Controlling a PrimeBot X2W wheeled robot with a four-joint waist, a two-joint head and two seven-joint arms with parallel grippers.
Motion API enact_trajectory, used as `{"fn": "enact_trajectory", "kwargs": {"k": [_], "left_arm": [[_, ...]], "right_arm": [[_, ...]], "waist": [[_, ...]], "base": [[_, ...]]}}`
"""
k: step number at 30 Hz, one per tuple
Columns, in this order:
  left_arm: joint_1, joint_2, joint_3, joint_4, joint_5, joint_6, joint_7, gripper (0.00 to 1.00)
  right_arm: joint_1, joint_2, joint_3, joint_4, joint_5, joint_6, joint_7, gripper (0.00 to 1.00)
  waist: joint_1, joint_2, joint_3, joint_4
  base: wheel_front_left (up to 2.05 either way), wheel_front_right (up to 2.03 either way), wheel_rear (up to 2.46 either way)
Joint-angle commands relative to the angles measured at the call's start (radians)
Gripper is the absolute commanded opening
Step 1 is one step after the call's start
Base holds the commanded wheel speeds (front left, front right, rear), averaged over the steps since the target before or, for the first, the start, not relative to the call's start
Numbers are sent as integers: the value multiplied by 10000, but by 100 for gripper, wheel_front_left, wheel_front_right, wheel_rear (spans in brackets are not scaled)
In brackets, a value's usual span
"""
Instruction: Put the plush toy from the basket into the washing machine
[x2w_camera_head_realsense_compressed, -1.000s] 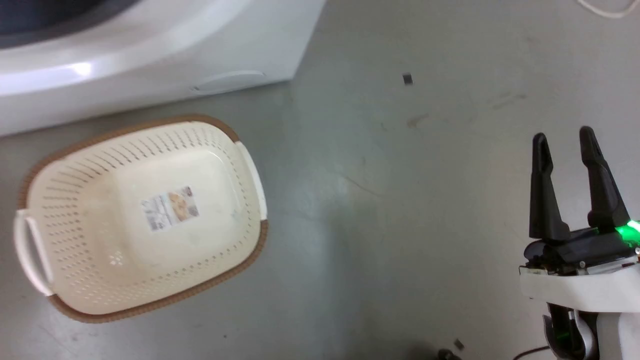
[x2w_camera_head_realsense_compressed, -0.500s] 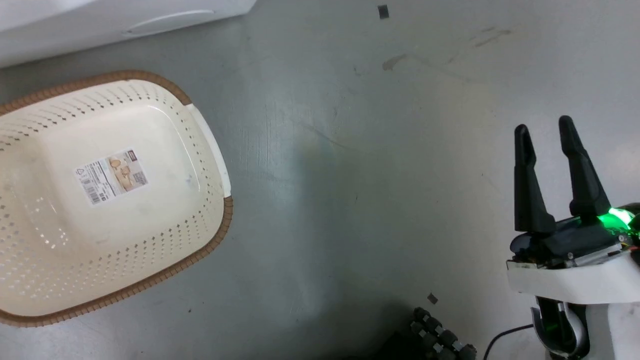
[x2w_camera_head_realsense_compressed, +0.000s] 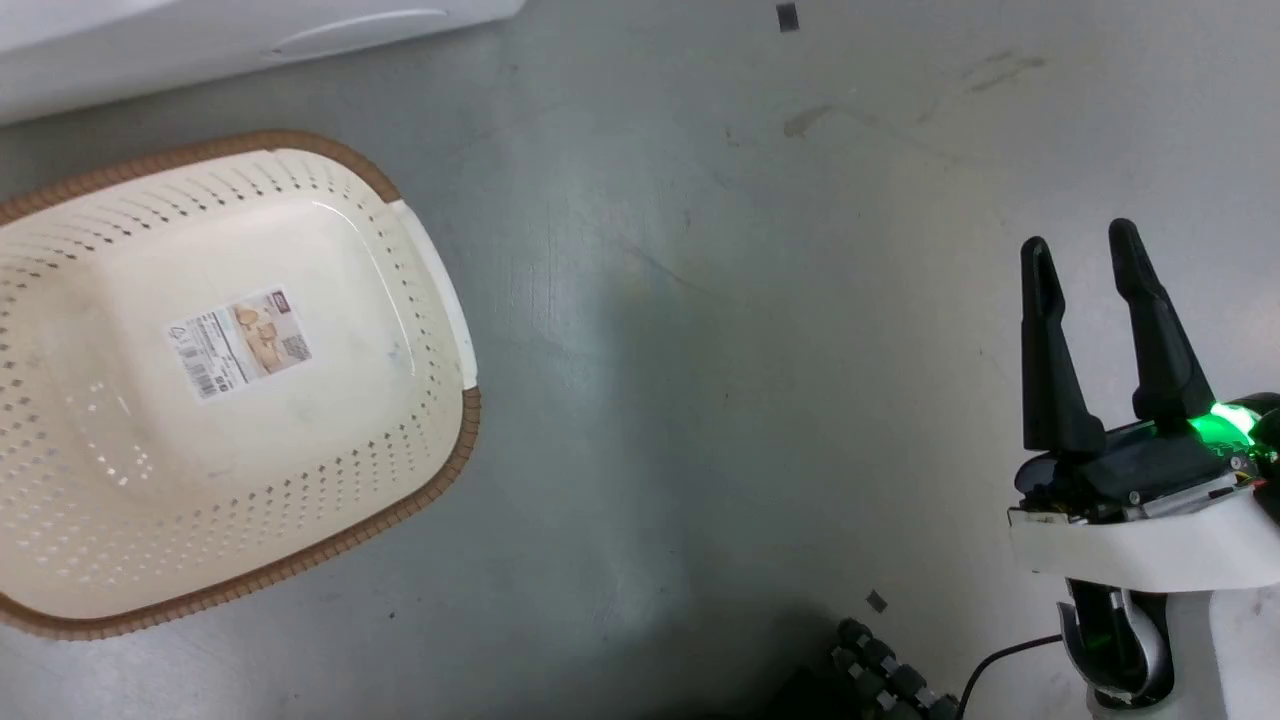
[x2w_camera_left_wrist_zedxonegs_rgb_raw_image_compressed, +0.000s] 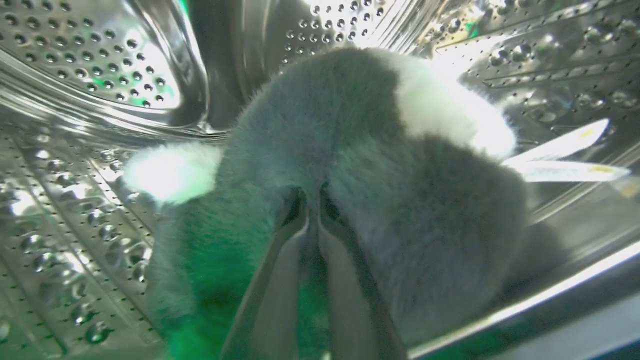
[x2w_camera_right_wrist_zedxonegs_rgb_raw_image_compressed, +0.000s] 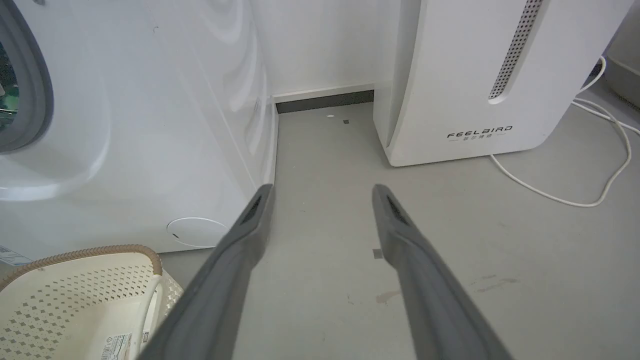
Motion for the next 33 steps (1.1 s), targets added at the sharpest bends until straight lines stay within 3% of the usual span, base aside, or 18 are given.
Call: {"fn": "enact_trajectory", "kwargs": {"k": [1,9,14,23,29,33], "left_arm": [[364,93,-156,415,-166,-39,-144,100],[1578,-702,155,1504,-1058,-38,-2279,100],[2810,-1439,371,1407,-1324,-32,-2820,100],[7000,-2605,2504,-2706,-864,890,-2850,100],[10042,-3720,3598,-5378,1,1255,-2851,100],[11796,-4544,4031,-6450,467,1597,-2851,100]], "right_arm": [[-159,-1,-62,70,-108,-9,-44,100],[26,-1,-475,605,-772,-9,-44,100],[308,-1,-716,941,-1413,-9,-44,100],[919,-1,-1059,1058,-2092,-9,-44,100],[1339,-1,-1116,1139,-2215,-9,-44,100],[1637,-1,-1103,1190,-2193,-9,-44,100]], "waist": [[-1,0,-274,103],[-1,0,-2028,785],[-1,0,-3297,1491],[-1,0,-5375,2634],[-1,0,-6387,3144],[-1,0,-6946,3359]], "base": [[0,0,0],[0,0,0],[0,0,0],[0,0,0],[0,0,0],[0,0,0]]}}
